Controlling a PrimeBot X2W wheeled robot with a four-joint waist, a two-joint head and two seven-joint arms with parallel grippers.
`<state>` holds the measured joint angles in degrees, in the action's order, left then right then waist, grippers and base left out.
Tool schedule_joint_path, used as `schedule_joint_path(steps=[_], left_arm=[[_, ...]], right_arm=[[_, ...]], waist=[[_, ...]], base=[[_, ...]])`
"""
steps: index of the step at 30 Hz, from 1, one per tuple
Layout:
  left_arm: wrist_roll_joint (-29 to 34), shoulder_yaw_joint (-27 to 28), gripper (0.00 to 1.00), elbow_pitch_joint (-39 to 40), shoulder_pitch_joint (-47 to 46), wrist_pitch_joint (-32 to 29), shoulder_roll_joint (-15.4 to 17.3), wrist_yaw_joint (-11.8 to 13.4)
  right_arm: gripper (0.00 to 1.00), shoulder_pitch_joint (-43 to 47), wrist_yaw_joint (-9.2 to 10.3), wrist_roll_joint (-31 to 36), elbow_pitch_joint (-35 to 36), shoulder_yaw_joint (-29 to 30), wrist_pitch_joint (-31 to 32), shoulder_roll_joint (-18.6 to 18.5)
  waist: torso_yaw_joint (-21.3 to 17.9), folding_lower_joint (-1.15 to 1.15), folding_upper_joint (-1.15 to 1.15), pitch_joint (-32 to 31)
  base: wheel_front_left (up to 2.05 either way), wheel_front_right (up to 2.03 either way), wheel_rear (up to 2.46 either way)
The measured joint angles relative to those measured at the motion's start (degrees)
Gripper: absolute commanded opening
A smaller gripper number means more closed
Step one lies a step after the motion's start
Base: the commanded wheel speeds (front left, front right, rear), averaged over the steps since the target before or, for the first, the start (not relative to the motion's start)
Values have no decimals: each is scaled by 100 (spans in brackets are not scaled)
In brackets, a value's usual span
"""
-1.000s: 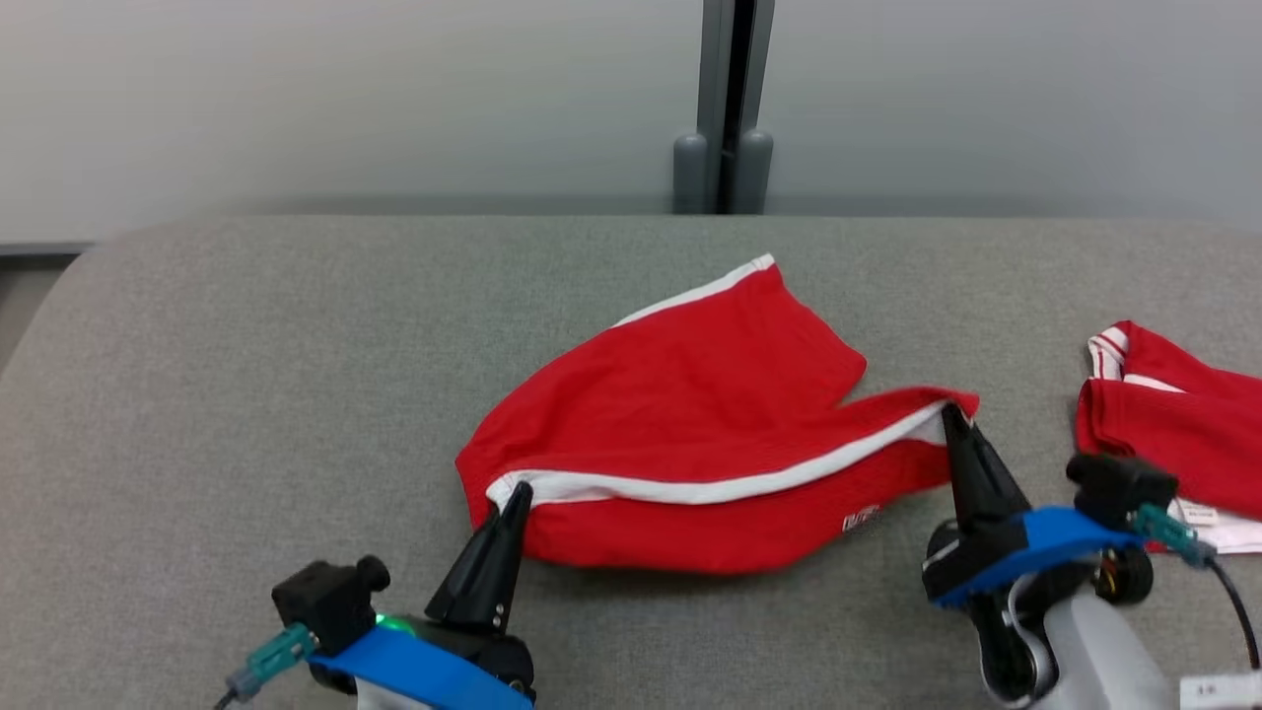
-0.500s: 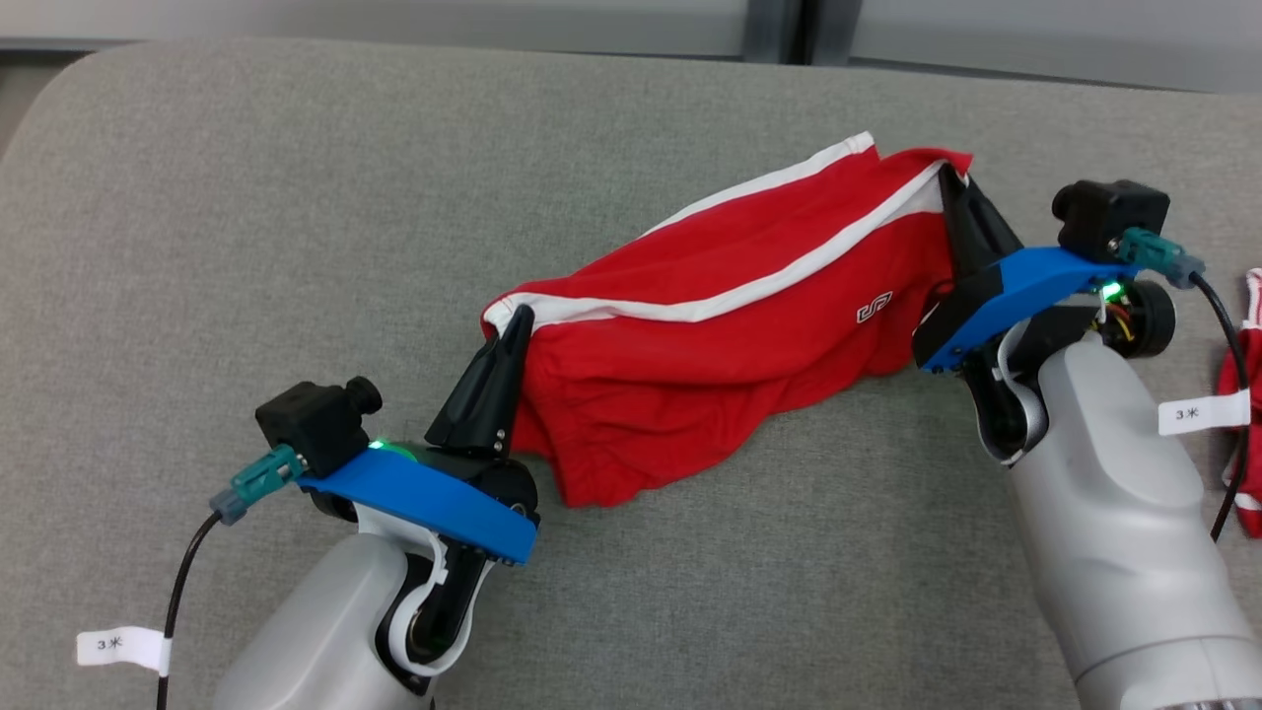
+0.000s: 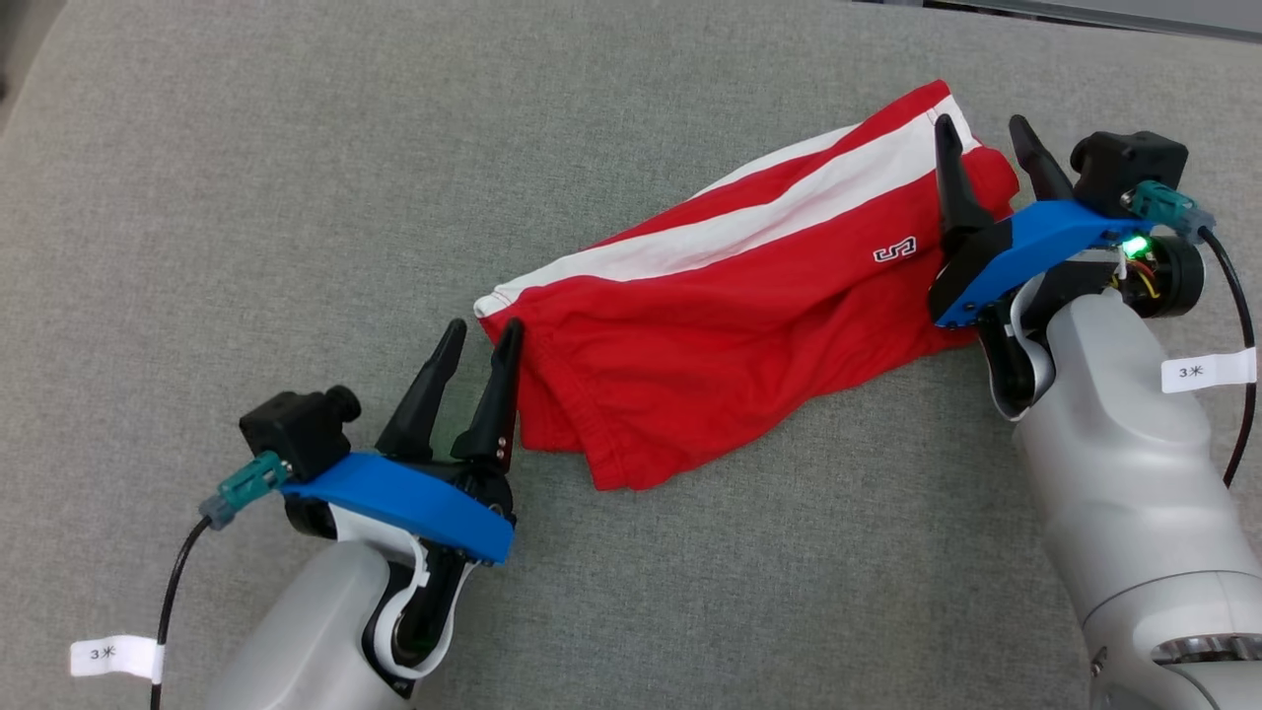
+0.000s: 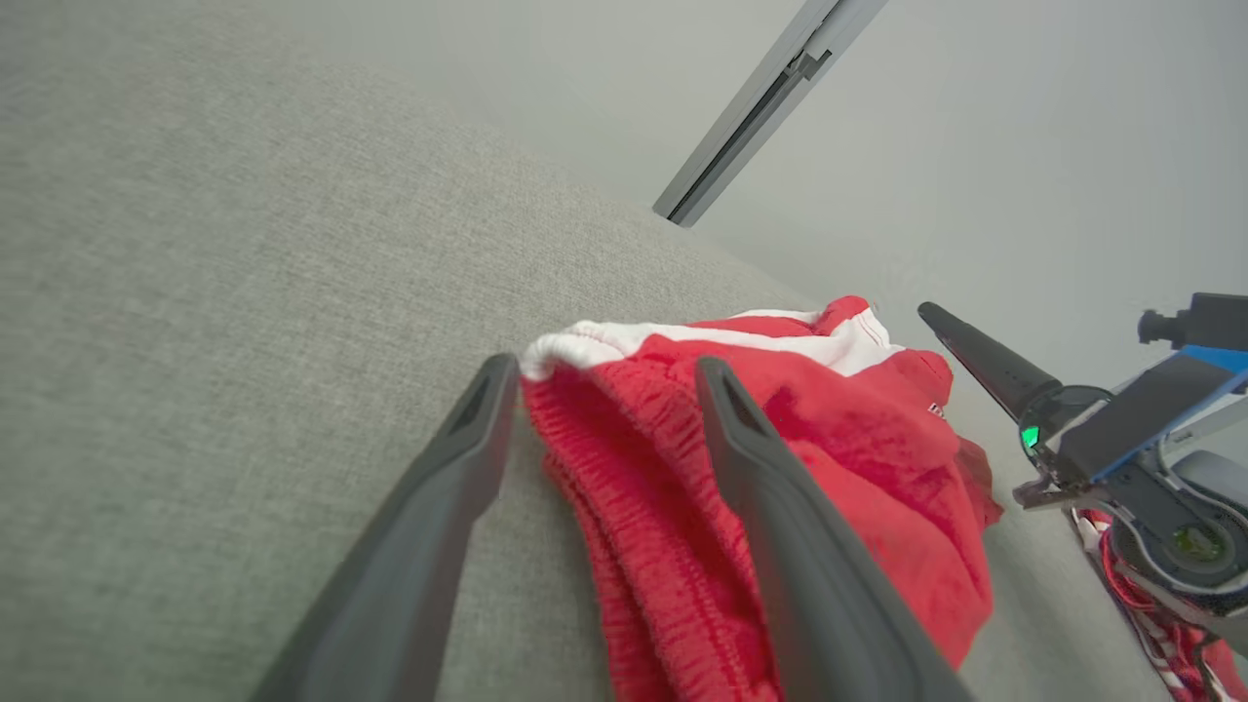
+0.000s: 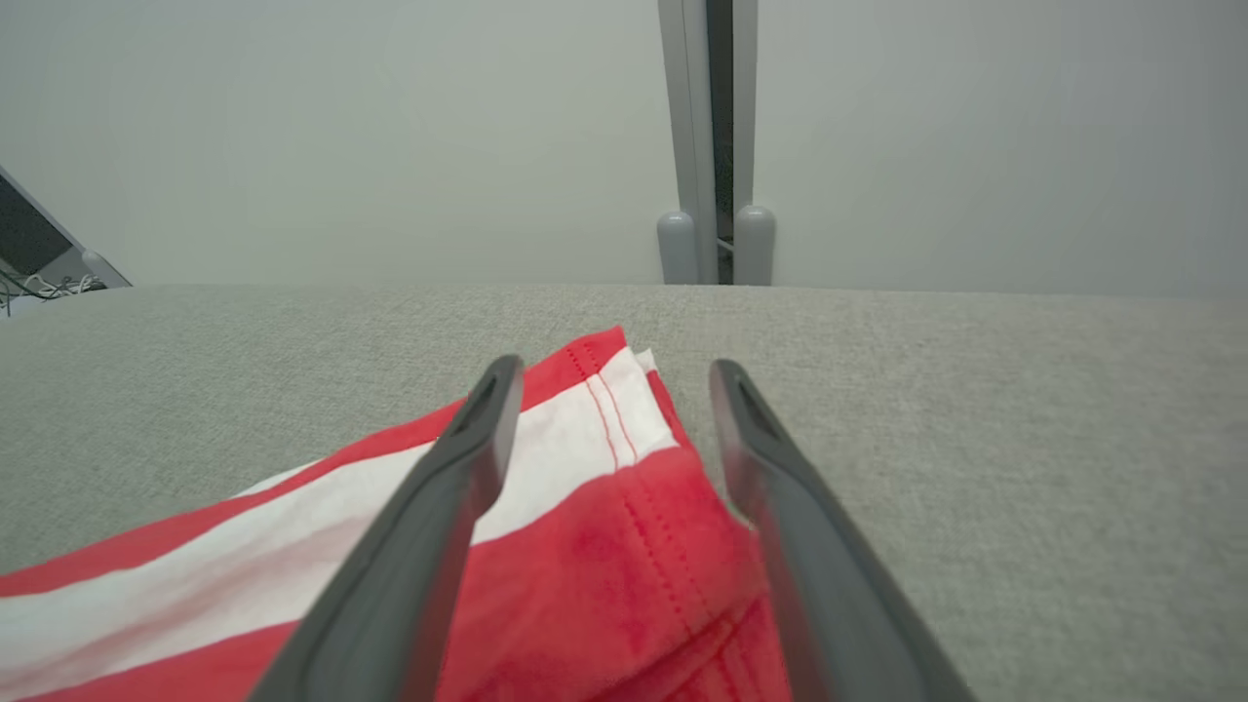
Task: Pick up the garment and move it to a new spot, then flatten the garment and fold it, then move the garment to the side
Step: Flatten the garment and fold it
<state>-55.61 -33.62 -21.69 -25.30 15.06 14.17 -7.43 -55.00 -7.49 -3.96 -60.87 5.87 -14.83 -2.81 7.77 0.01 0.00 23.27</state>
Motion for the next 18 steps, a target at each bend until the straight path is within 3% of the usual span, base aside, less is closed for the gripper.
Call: schedule_joint_path(steps=[7,17,18], left_arm=[[402,471,100,32,393,0,-54,0],[636,676,100,135,527,0,-119,0],[665,690,100,134,529,0,-119,0]], right_arm=[[100,165,0,492,43,350,-14,-1],[100,126,-3,1206,-697,1287,531,-10],[46,131,-7,1227,-732,1384,536,-8]], waist=[[5,-1,0,-86],[172,-1,0,-68],[179,-1,0,-85]], base=[[0,0,0],[0,0,0],[0,0,0]])
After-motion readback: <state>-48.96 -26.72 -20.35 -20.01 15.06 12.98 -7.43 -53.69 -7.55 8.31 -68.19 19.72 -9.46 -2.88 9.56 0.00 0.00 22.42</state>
